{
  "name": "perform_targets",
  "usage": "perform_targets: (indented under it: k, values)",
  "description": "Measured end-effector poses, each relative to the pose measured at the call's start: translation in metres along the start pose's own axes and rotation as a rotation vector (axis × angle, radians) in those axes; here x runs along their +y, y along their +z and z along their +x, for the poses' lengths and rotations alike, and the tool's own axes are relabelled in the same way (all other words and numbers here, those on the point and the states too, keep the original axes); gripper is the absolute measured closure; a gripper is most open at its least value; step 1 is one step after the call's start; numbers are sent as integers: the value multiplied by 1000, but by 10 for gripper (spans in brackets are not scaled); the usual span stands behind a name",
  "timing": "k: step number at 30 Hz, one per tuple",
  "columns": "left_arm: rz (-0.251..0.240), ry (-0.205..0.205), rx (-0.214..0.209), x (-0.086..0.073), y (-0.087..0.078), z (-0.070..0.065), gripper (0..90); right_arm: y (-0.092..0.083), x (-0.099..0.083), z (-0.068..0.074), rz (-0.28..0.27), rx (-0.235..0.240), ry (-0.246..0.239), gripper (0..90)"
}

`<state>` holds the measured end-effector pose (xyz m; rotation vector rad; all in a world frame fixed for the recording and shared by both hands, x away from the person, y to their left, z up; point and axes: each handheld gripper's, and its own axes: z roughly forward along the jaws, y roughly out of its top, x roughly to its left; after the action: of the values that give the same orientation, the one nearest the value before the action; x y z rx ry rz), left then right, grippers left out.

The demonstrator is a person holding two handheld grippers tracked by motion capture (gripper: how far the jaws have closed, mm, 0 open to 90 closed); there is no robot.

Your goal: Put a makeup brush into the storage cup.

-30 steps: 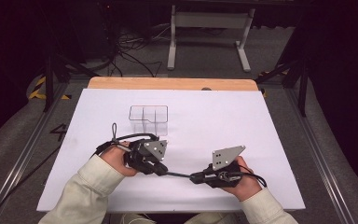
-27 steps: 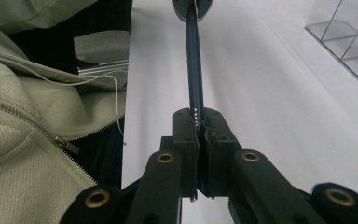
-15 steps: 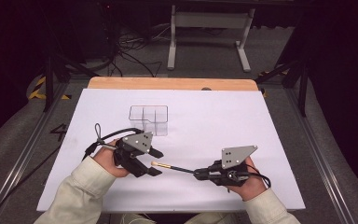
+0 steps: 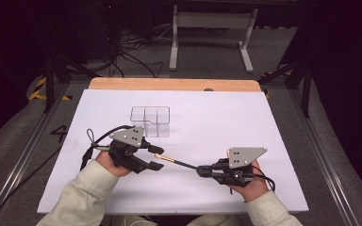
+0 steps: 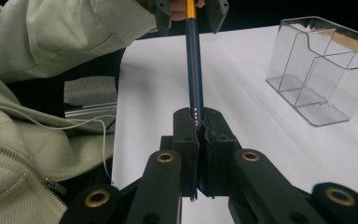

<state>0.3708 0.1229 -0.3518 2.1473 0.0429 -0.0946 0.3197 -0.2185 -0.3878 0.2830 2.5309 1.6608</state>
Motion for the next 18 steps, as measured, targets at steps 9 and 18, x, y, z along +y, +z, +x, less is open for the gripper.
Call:
perform_targets:
  k: [9, 18]
  values:
    - [-66, -21, -30, 1, -1, 0, 553, 3, -3, -1, -24, -12, -3, 853]
    - [-75, -53, -73, 2, 3, 2, 613, 5, -4, -2, -32, -12, -3, 853]
